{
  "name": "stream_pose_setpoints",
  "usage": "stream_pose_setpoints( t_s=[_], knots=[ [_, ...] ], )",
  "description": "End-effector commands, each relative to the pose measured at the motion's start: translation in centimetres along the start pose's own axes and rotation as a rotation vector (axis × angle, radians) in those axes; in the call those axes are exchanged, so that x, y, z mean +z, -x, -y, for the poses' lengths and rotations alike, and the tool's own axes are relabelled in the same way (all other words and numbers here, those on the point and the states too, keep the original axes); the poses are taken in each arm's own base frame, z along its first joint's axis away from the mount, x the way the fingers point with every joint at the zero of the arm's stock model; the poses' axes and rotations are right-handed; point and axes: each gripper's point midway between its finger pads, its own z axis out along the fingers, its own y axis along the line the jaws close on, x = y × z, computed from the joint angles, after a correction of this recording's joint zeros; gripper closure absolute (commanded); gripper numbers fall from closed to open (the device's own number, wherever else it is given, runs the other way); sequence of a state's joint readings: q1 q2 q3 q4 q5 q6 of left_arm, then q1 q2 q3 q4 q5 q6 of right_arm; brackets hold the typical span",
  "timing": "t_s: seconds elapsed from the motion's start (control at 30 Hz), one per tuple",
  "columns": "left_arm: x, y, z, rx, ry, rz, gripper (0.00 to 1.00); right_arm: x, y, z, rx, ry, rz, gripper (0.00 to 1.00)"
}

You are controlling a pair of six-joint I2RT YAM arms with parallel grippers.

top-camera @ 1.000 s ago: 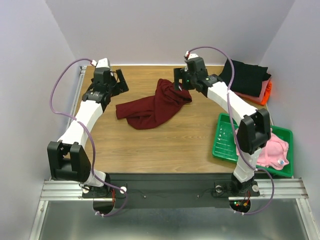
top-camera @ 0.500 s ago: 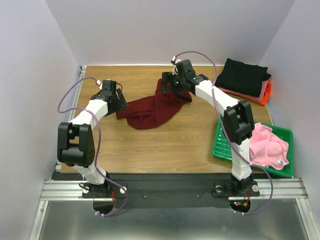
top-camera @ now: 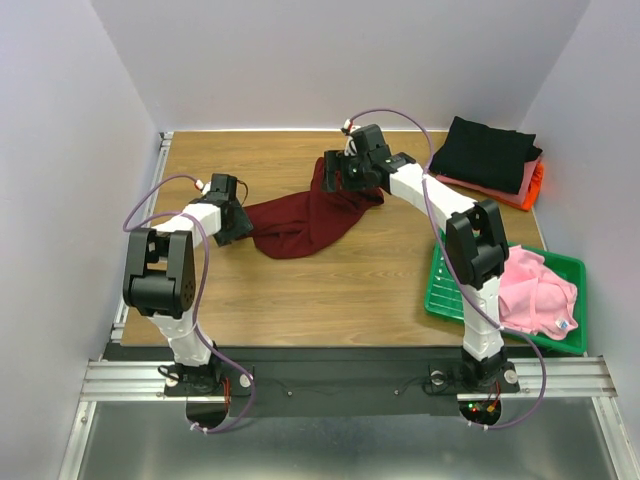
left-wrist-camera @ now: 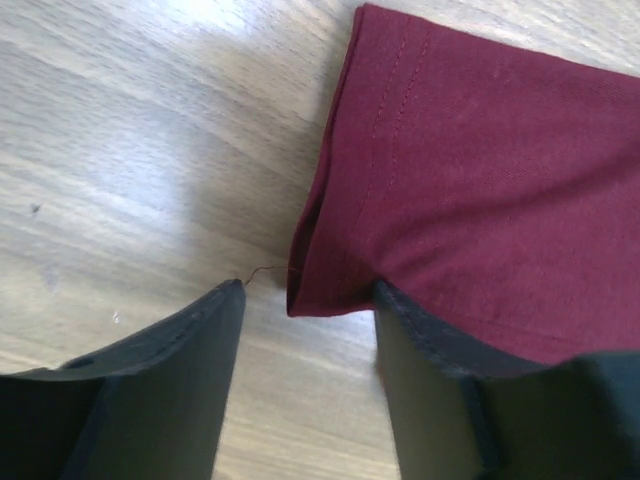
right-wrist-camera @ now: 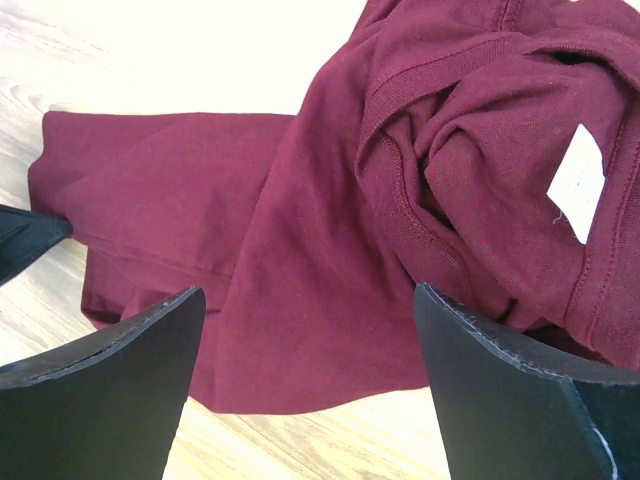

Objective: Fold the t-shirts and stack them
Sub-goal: Flatten the tshirt out

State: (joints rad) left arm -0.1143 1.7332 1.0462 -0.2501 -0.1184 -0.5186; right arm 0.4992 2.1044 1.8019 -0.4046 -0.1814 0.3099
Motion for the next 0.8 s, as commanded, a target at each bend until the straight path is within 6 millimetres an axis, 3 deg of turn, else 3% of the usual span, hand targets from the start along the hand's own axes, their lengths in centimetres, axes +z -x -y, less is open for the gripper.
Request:
stream_pose_setpoints(
  t_s=[0.0, 0.2, 0.37, 0.43, 0.47, 0.63, 0.67, 0.77],
  knots=[
    [-0.1, 1.1, 0.6, -0.033, -0.020, 0.038, 0.42, -1.5, 2.1, -1.5, -0.025, 0.036, 0.069, 0.10],
    [-0.3, 0.9, 0.5, -0.030, -0.021, 0.034, 0.63, -1.4, 1.5, -1.0, -0.025, 0.017, 0.060, 0.10],
    [-1.3, 1.2, 0.2, -0.032, -0.018, 0.051, 0.65, -1.2, 1.5, -0.9, -0.026, 0.013, 0.059, 0.10],
    [-1.4, 1.3, 0.1, -0.032, -0.017, 0.054, 0.81, -1.0, 1.8, -1.0, -0.027, 0.016, 0.064, 0.10],
    [-1.6, 1.4, 0.2, -0.032, -0.020, 0.056, 0.83, -0.6, 1.7, -0.9, -0.025, 0.012, 0.061, 0.10],
    [-2.5, 1.9, 0.3, -0.036, -0.032, 0.066, 0.84, 0.7, 3.2, -1.2, -0.039, 0.028, 0.084, 0.10],
    [-2.7, 1.8, 0.3, -0.036, -0.033, 0.065, 0.84, 0.5, 4.5, -1.9, -0.047, 0.042, 0.112, 0.10],
    [-3.2, 2.1, 0.3, -0.038, -0.038, 0.076, 0.84, 2.0, 4.6, -1.9, -0.056, 0.057, 0.107, 0.10]
  ],
)
